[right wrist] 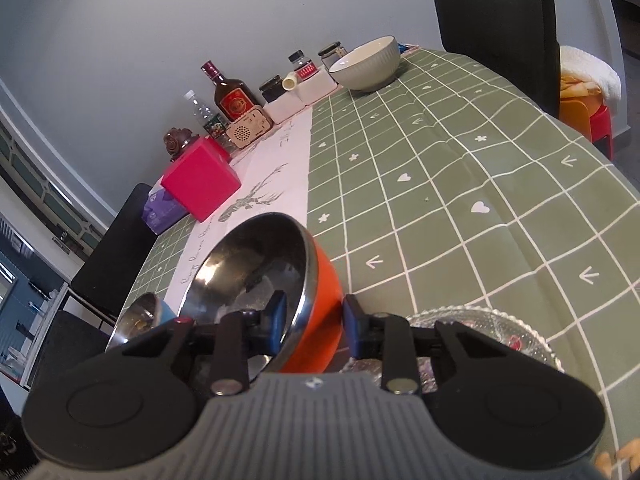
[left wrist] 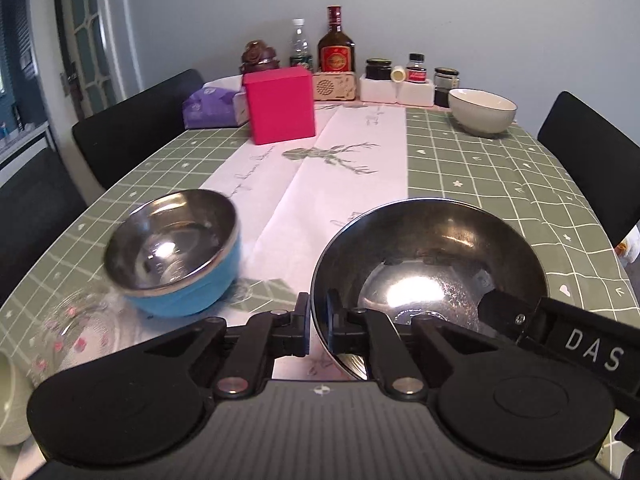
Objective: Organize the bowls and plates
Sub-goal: 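Close the right tool on the orange bowl rim and lift it, then carry the orange bowl with the right tool toward the table edge and lower it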
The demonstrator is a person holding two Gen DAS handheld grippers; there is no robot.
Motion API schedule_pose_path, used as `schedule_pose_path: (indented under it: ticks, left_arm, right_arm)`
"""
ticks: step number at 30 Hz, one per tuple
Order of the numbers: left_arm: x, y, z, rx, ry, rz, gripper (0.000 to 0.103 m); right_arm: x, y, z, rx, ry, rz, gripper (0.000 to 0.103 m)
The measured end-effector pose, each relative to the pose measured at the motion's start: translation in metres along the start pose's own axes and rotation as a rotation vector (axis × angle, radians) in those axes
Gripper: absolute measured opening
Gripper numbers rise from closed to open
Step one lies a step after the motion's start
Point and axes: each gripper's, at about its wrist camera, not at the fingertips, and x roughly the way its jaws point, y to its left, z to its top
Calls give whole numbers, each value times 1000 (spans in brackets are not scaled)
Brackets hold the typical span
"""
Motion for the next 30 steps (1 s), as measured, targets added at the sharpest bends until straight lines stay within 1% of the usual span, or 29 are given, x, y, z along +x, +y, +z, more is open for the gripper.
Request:
schedule_pose_path:
  ticks: [5, 8, 11, 13, 15, 18, 20, 22, 25, 28, 30]
  left_arm:
    - [-27, 25, 0, -14, 33, -13, 8]
    - [-46, 46, -2, -11, 38, -34, 8]
    - [-71, 70, -6, 15, 21, -41, 8]
    - [-87, 86, -11, 46, 16, -41, 8]
    - [-103, 97, -19, 86, 41, -21, 10]
    - [-126, 119, -28, 93, 74, -20, 10]
    - [-142, 135, -35, 94, 84, -43, 10]
    - [-156, 150, -44, 101, 102, -76, 9]
    - [-175, 172, -63, 85, 175, -133, 9]
    - [-196, 190, -91, 94, 193, -185, 9]
    - [-206, 200, -111, 96, 209, -211, 9]
  right_arm:
    - [-26, 19, -8, 55, 1, -3, 29]
    - [-43, 40, -16, 1, 11, -8, 29]
    - [-63, 52, -28, 32, 26, 30, 29]
    - [-76, 62, -39, 27, 42, 47, 28]
    - [-89, 76, -50, 11, 54, 54, 27]
    - [-114, 99, -72, -12, 71, 46, 27]
    - [-129, 110, -86, -10, 92, 42, 27]
    - [-147, 121, -101, -36, 114, 28, 27]
    - [-172, 131, -127, -60, 168, -10, 27]
    - [-200, 135, -162, -105, 166, -23, 27]
    - [-216, 131, -188, -96, 177, -28, 27]
